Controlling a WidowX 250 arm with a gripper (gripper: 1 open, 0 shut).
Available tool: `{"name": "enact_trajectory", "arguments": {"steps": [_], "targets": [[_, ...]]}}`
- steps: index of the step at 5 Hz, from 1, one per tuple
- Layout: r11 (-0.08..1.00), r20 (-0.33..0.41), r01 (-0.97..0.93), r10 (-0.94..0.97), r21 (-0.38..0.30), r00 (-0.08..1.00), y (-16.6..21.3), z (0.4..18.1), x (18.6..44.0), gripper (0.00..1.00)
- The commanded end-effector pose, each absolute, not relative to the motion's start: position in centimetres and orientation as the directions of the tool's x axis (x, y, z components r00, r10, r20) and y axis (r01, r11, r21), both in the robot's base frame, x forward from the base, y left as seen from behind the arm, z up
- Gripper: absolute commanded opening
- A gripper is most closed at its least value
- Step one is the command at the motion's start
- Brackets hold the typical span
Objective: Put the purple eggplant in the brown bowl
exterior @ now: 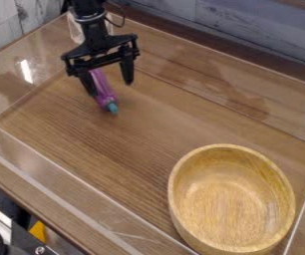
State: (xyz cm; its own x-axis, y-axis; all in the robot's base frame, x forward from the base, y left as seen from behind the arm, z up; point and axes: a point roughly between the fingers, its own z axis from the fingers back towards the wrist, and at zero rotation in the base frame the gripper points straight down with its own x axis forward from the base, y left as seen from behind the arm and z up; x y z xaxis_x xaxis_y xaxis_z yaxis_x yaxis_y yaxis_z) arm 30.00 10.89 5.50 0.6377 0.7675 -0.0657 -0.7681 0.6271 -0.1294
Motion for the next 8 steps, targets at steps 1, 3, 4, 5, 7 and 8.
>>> {"name": "enact_trajectory", "arguments": {"steps": [1, 3, 4, 5, 7, 8], "targets": [[0.645, 0.010, -0.746, 0.757, -0.163, 0.653, 10.7, 8.3, 31.1, 1.00], [0.663, 0.010, -0.731, 0.742, -0.162, 0.671, 9.9, 8.9, 31.3, 1.00], [0.671, 0.011, -0.725, 0.735, -0.159, 0.678, 9.6, 9.0, 31.4, 1.00], [0.676, 0.013, -0.720, 0.730, -0.156, 0.683, 9.4, 9.1, 31.5, 1.00], [0.684, 0.017, -0.714, 0.724, -0.149, 0.690, 9.2, 9.0, 31.6, 1.00], [0.687, 0.019, -0.712, 0.722, -0.145, 0.692, 9.2, 9.0, 31.7, 1.00]]}}
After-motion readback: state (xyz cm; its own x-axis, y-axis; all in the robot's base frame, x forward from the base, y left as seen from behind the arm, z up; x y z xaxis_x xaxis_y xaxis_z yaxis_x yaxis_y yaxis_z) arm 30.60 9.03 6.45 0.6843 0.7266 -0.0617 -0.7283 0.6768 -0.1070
